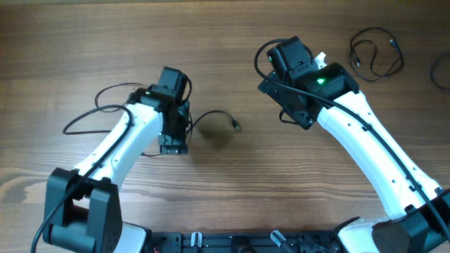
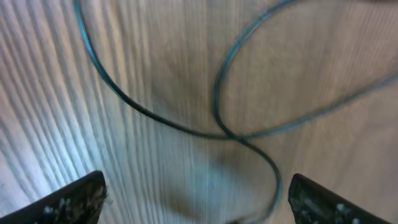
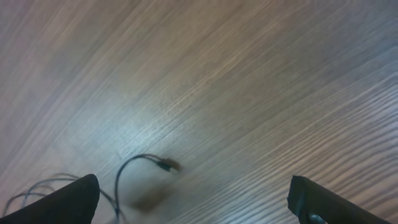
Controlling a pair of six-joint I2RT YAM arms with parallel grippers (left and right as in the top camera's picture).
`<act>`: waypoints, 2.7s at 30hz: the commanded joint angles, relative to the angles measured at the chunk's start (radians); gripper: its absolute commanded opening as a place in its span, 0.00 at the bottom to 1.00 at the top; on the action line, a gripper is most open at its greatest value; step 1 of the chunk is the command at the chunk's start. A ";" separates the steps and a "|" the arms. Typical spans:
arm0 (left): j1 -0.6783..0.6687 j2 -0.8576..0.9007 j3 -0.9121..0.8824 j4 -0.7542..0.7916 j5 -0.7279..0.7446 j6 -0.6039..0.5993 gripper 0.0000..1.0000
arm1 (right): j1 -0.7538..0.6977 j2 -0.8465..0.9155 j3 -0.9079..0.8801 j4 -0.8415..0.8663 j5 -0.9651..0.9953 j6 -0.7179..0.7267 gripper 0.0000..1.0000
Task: Untangle cables
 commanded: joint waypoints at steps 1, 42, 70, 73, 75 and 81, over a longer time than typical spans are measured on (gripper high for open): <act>-0.003 0.046 -0.081 0.071 -0.066 -0.055 0.90 | -0.017 -0.004 0.008 -0.017 0.069 -0.051 1.00; -0.230 -0.137 0.154 0.272 -0.286 0.805 1.00 | -0.463 -0.289 -0.006 -0.140 -0.232 -0.465 1.00; 0.138 -0.193 0.153 -0.138 -0.249 0.637 1.00 | 0.155 0.511 -0.006 0.254 -0.359 -1.169 0.62; 0.138 -0.193 0.153 -0.138 -0.249 0.637 1.00 | 0.156 0.539 -0.007 0.252 -0.355 -1.168 0.42; 0.138 -0.193 0.153 -0.138 -0.249 0.637 1.00 | 0.156 0.565 -0.007 0.251 -0.354 -1.168 0.28; 0.138 -0.193 0.153 -0.138 -0.249 0.637 1.00 | 0.145 0.579 -0.013 0.228 -0.102 -0.938 0.04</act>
